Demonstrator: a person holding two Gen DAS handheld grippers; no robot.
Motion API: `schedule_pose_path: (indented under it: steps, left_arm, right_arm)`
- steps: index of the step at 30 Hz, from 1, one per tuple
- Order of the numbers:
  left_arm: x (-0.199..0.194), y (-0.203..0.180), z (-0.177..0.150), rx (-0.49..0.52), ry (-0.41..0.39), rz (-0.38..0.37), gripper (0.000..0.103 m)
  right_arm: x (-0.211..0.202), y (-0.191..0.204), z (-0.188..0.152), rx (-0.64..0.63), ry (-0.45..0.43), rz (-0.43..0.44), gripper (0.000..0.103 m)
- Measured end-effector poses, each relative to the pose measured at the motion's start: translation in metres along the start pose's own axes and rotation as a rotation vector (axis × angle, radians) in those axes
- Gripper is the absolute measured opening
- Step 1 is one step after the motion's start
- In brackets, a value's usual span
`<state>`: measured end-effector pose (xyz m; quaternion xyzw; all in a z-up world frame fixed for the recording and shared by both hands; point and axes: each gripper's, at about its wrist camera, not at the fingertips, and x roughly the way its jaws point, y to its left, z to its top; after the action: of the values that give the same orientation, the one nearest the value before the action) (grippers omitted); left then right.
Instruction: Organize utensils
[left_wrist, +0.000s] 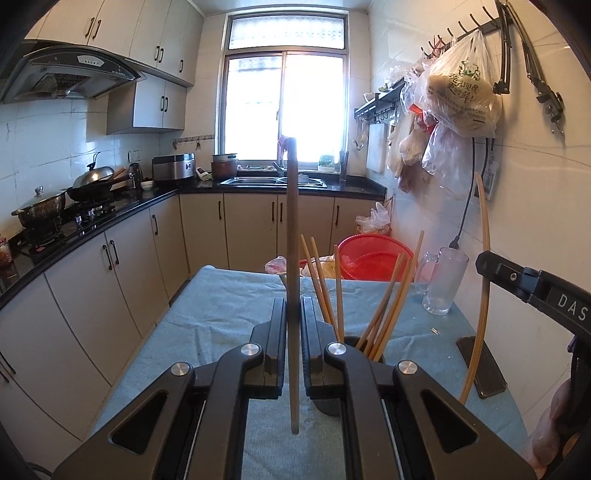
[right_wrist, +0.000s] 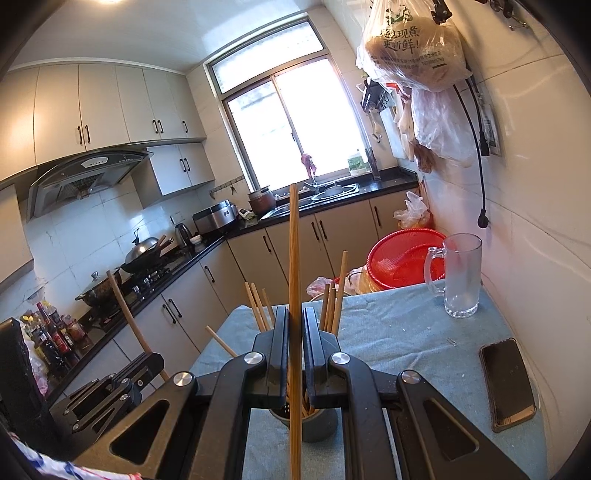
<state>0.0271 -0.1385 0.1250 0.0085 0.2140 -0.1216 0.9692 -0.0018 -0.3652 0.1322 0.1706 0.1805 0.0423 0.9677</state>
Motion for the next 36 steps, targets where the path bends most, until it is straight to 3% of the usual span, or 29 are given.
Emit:
schedule_pose_path:
  steps: [23, 31, 36]
  left_arm:
    - [-0.083, -0.004, -0.042, 0.016, 0.004, 0.032, 0.007]
    - [-0.112, 0.017, -0.045, -0.070, -0.021, -0.048, 0.007]
    - [-0.130, 0.032, -0.035, -0.094, -0.066, -0.057, 0.007]
  right_arm:
    - [-0.085, 0.005, -0.034, 0.020, -0.035, 0.013, 0.008]
    - [-0.110, 0.010, -0.044, 0.008, -0.045, 0.014, 0.008]
    - [-0.124, 0.014, -0.042, -0.013, -0.059, 0.014, 0.008]
